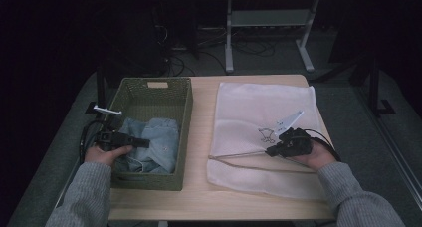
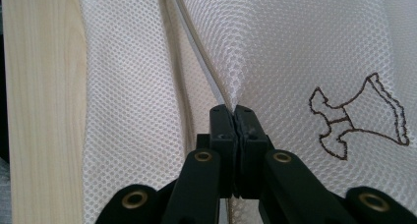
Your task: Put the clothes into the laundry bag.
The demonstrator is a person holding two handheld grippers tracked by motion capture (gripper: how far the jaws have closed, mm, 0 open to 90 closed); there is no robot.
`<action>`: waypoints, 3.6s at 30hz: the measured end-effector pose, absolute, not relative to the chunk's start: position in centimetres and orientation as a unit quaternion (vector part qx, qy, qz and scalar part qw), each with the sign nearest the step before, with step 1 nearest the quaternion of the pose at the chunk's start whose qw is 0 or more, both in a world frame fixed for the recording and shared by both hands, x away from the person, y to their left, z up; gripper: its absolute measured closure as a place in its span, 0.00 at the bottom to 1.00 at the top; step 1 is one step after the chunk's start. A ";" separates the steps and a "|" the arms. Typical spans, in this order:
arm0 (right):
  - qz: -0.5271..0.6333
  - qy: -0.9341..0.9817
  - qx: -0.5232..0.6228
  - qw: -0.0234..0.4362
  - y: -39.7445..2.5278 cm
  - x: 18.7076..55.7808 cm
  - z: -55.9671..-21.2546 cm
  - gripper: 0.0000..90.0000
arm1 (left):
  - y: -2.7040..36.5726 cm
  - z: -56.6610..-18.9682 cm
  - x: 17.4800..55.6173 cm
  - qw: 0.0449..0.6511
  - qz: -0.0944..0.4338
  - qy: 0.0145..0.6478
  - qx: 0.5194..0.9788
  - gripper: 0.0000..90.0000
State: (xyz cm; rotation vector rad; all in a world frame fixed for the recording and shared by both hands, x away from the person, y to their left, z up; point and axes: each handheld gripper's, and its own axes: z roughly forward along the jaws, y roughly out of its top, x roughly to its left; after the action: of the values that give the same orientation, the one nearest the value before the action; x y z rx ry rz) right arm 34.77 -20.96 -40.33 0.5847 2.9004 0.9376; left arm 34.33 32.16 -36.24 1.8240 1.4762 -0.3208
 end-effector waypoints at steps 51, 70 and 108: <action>0.319 0.929 0.183 0.040 -20.6 37.9 -34.9 0.98 | 29.1 -25.5 31.4 0.606 -0.213 0.426 0.637 0.79; 0.321 0.929 0.182 0.036 -20.2 38.6 -34.8 0.98 | 21.5 -21.9 31.5 0.600 -0.238 0.351 0.678 0.80; 0.336 0.922 0.190 0.039 -20.9 38.7 -34.1 0.98 | 8.9 -25.6 31.7 0.534 -0.304 0.289 0.734 0.86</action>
State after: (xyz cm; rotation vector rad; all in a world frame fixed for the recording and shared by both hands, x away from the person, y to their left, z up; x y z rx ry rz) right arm 38.69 -20.93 -34.06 0.5830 2.8269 1.0297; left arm 31.67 8.87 -25.58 1.7490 0.6895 -0.7252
